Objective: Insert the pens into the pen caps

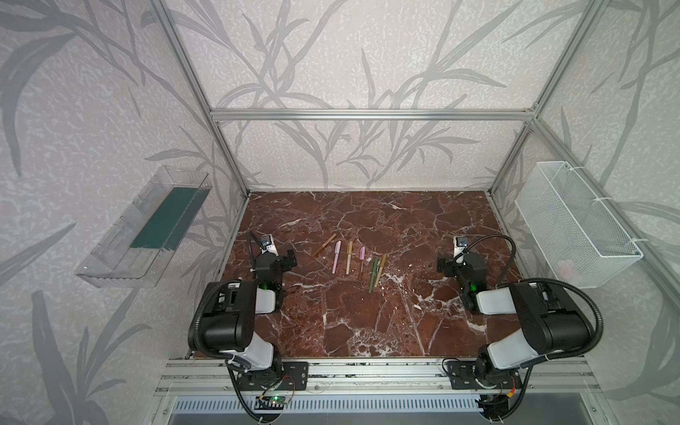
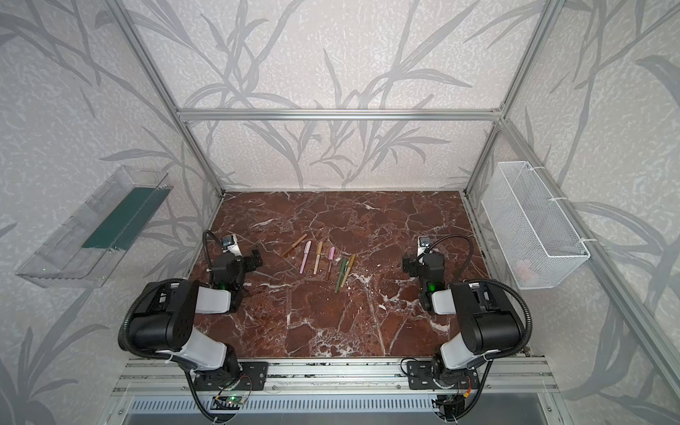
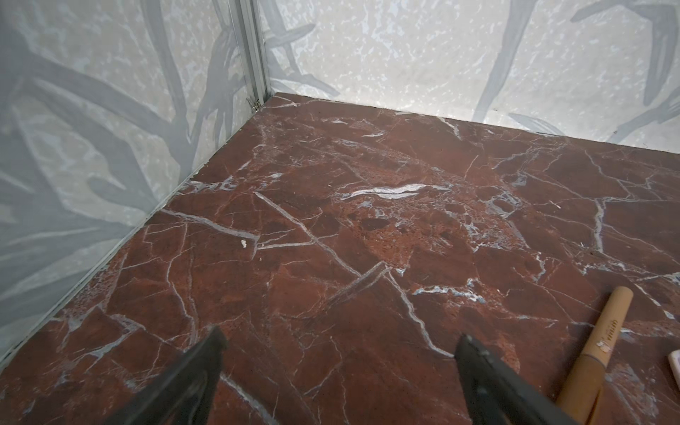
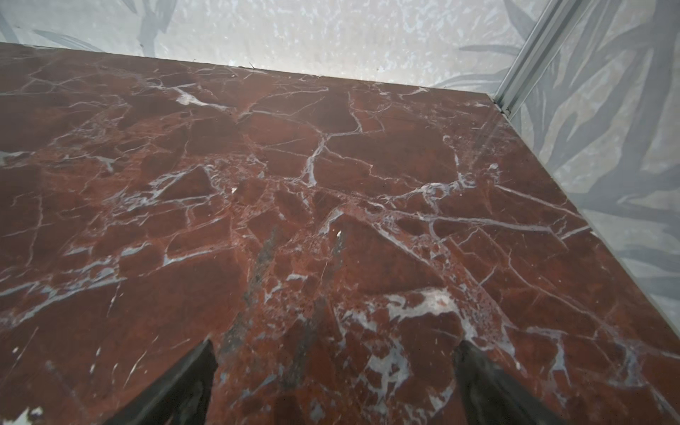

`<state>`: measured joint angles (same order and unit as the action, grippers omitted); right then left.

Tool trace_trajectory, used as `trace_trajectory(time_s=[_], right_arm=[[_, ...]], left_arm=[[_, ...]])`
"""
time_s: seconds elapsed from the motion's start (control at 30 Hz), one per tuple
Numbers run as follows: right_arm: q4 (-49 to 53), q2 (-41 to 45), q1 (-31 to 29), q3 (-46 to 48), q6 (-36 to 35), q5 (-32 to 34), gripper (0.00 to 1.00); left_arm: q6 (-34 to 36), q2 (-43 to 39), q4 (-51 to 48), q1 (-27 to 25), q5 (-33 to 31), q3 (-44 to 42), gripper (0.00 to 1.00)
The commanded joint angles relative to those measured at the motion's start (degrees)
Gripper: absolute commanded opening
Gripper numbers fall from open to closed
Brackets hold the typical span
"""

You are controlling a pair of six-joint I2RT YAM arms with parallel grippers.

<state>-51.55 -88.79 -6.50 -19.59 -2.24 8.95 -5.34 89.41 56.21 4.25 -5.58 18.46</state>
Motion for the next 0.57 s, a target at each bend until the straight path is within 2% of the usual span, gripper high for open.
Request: trace_trajectory(time_s=[0.0,0.53], right_arm=[[0.8,0.4,-0.8,-2.5,-0.5,2.0,0.99],[2.0,0.5,-0.9,-3.0,-0.7,1.7,0.99]], left_arm=[[0.6,0.1,1.8,0.3,0.8,1.0,0.99],[0.6,0.1,1.4,0.3,0.9,1.1,0.99]])
